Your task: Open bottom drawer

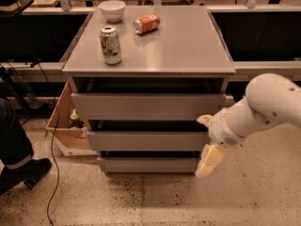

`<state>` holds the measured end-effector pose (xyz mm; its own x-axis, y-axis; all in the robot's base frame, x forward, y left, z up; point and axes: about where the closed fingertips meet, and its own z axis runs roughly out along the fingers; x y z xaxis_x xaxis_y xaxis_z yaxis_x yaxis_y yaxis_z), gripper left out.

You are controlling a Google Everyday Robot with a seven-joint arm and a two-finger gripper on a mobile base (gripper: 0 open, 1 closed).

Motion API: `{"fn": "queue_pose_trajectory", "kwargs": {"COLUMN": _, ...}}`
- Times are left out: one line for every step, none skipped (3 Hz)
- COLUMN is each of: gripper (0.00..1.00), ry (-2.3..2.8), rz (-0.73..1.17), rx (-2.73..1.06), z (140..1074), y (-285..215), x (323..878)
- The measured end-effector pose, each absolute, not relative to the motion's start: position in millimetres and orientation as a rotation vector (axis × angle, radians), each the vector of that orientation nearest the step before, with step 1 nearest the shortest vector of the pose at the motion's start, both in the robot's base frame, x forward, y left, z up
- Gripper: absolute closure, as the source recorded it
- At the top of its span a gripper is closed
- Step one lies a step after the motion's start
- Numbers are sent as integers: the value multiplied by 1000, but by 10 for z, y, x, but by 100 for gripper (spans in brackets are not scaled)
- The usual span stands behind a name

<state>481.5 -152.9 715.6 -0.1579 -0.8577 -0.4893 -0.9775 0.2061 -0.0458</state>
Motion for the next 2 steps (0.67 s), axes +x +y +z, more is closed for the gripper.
{"fn": "queue_pose_trajectory", "kwargs": {"gripper": 0, "ry": 2061, "rz": 380, "rx": -1670, "z": 7044, "y": -1491, "x": 4944}}
{"fn": "queue_pose_trajectory", "kwargs": {"gripper": 0, "ry": 2056, "rz": 386, "rx": -1670, "z": 7026, "y": -1450, "x": 4907}}
